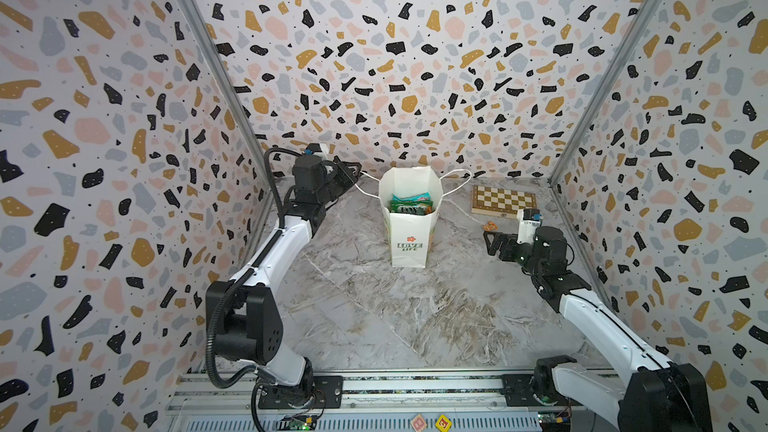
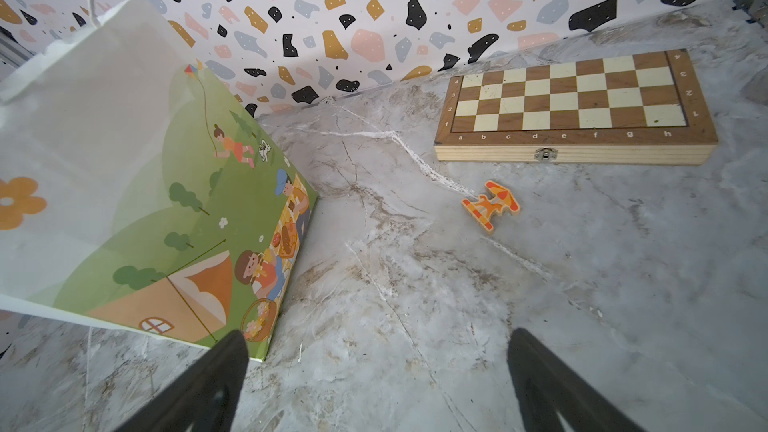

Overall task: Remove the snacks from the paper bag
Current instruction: 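Reach the left gripper to the bag's top edge while the right gripper approaches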

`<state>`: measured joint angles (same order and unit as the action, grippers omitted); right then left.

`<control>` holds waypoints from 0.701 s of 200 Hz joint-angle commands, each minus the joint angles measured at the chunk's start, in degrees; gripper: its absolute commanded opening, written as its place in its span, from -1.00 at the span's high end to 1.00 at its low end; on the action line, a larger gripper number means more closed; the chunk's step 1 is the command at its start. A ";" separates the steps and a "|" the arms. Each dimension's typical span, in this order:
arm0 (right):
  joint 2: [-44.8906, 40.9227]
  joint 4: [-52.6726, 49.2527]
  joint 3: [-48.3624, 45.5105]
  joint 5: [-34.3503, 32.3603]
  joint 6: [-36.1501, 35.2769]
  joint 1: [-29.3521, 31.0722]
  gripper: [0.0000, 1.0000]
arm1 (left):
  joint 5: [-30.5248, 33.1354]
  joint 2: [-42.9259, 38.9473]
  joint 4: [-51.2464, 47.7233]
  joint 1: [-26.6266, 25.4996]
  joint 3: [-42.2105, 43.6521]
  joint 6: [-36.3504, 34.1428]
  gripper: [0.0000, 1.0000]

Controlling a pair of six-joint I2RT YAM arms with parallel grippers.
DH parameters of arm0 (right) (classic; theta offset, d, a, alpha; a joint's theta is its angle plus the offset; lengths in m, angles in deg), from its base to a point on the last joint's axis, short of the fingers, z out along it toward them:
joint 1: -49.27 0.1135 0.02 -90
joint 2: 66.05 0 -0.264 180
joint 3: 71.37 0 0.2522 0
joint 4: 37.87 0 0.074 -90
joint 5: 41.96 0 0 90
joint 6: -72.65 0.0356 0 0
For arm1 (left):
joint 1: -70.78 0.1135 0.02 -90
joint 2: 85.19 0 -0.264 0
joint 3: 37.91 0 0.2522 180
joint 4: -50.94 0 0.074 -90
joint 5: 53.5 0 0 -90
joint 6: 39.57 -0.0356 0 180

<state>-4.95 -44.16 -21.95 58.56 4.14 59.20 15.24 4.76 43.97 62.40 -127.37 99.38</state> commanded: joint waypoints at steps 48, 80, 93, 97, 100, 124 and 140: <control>5.20 2.85 1.26 6.38 0.39 0.35 -0.98 | -4.13 1.18 2.36 -0.32 -2.93 -0.95 1.00; 11.49 6.84 3.61 10.90 0.91 2.48 -0.98 | -4.73 2.87 -4.02 -0.32 -9.02 -6.58 1.00; 14.36 9.96 4.36 11.71 1.49 4.07 -0.98 | -5.12 4.18 -7.52 -0.32 -12.66 -9.69 1.00; 15.27 10.51 4.76 11.85 1.61 4.69 -0.98 | -5.51 4.49 -8.26 -0.32 -13.61 -10.53 1.00; 16.04 10.91 5.09 11.89 1.66 5.12 -0.98 | -5.67 4.78 -8.82 -0.32 -14.36 -11.08 1.00; 22.57 13.04 8.88 12.24 1.77 7.94 -0.98 | -7.42 6.62 -11.08 -0.32 -18.42 -13.89 1.00; 26.47 14.32 11.55 12.42 1.74 9.32 -0.98 | -10.27 8.12 -11.12 -0.23 -20.43 -14.74 1.00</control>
<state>17.76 -34.37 -15.00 69.32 5.48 66.64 9.28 11.89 32.03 61.79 -143.53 88.93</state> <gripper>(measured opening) 0.990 0.047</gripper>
